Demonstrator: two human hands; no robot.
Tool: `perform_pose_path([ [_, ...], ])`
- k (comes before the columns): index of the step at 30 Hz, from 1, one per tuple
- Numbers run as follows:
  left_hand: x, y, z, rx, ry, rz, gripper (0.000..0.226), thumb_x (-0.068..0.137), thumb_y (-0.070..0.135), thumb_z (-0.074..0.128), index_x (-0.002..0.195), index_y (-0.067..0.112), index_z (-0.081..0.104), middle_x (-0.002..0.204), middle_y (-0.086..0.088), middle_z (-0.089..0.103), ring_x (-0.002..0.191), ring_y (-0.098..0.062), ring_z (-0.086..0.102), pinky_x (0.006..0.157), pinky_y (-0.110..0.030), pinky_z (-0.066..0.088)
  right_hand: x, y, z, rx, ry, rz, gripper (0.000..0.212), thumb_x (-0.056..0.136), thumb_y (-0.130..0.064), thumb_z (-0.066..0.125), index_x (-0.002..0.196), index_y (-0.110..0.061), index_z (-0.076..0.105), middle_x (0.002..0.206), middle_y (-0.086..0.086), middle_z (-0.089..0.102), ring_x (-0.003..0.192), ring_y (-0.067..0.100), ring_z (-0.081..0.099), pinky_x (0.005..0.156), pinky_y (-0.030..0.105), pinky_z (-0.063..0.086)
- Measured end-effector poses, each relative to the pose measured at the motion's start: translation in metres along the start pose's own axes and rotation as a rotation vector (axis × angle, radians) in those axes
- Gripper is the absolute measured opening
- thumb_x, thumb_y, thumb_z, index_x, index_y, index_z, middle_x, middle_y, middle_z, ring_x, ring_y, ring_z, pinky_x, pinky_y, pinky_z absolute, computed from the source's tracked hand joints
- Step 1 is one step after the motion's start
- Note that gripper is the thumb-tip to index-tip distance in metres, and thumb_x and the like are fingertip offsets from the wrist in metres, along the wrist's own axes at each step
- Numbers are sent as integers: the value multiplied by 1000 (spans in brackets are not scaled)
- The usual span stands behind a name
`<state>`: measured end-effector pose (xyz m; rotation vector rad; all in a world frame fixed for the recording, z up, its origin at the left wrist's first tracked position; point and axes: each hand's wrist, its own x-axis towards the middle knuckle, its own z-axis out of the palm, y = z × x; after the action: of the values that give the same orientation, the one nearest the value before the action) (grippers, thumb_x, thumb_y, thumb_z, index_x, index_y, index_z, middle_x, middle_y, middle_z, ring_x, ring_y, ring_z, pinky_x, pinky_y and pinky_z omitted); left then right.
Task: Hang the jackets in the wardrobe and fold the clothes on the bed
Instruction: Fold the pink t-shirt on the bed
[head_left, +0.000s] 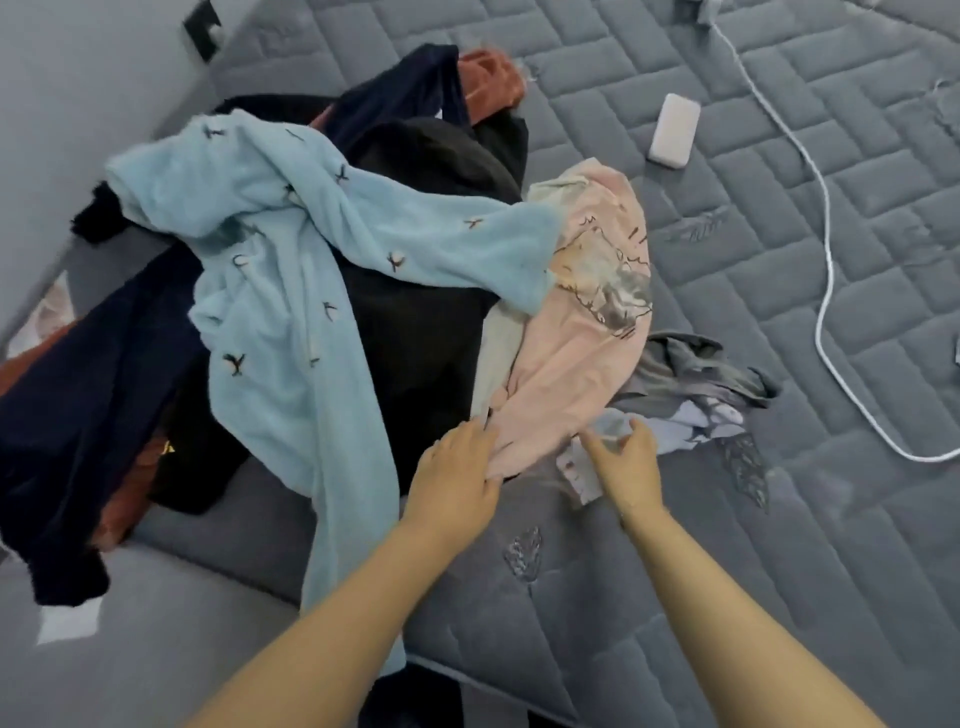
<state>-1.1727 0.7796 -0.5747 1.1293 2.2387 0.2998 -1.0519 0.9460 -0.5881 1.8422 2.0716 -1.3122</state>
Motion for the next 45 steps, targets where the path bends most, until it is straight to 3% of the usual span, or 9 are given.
perform_pose_path([
  [5, 36, 5, 47, -122, -30, 58, 55, 100, 34, 48, 150, 20, 31, 158, 1, 26, 143, -17, 26, 115, -32, 23, 64, 15, 22, 283, 144, 143, 45, 83, -53, 67, 104, -16, 51, 92, -7, 57, 83, 13, 55, 74, 32, 42],
  [10, 37, 6, 66, -247, 31, 18, 56, 98, 30, 54, 150, 18, 35, 156, 3, 31, 143, -14, 27, 117, -33, 25, 73, 22, 35, 223, 249, -19, 35, 95, -24, 56, 65, -14, 40, 63, -2, 45, 68, 18, 43, 61, 32, 33],
  [17, 65, 46, 41, -504, 249, -26, 48, 98, 28, 55, 143, 14, 42, 144, -6, 40, 135, -20, 37, 115, -36, 30, -22, 69, -2, 679, 264, -111, 29, 96, -9, 54, 69, -4, 45, 64, -2, 42, 62, 7, 37, 57, 22, 33],
  [24, 106, 125, 59, -1113, -59, -380, 90, 73, 60, 74, 145, 24, 33, 143, 0, 49, 129, -22, 50, 109, -46, 41, -101, 154, -24, 746, 40, 8, 26, 97, -6, 54, 71, -5, 51, 62, -9, 41, 59, 2, 33, 54, 16, 29],
  [28, 109, 144, 86, -891, 249, -416, 26, 88, 21, 70, 109, 9, 59, 110, -15, 67, 105, -32, 63, 96, -47, 50, -96, 177, -32, 704, -158, 10, 22, 94, -6, 58, 73, 0, 55, 64, -5, 47, 61, 3, 39, 57, 18, 32],
  [31, 86, 152, 92, -862, 201, -270, 10, 88, 15, 70, 96, 12, 66, 96, -13, 71, 95, -29, 67, 86, -44, 55, -88, 193, -47, 625, -276, 30, 20, 94, -9, 57, 75, -9, 64, 73, -2, 62, 73, 7, 53, 70, 22, 42],
  [36, 3, 184, 126, -827, -74, -234, 16, 85, 0, 69, 98, 10, 70, 94, -7, 73, 90, -21, 66, 81, -35, 53, -56, 219, -91, 602, -192, 202, 17, 100, -29, 49, 97, -21, 64, 99, -5, 67, 97, 11, 59, 84, 29, 46],
  [40, -52, 198, 160, -737, -279, -306, 16, 84, 6, 73, 88, 21, 74, 85, 6, 74, 86, -15, 67, 80, -30, 53, -10, 230, -131, 730, -146, 295, 16, 100, -30, 50, 100, -19, 61, 105, 2, 64, 92, 15, 60, 72, 29, 48],
  [45, -60, 210, 161, -725, -191, -376, 21, 90, 16, 68, 102, 34, 69, 101, 18, 71, 92, -3, 65, 79, -14, 51, 28, 224, -128, 587, -286, 192, 33, 90, -33, 66, 117, -15, 59, 109, 0, 63, 98, 13, 60, 81, 26, 48],
])
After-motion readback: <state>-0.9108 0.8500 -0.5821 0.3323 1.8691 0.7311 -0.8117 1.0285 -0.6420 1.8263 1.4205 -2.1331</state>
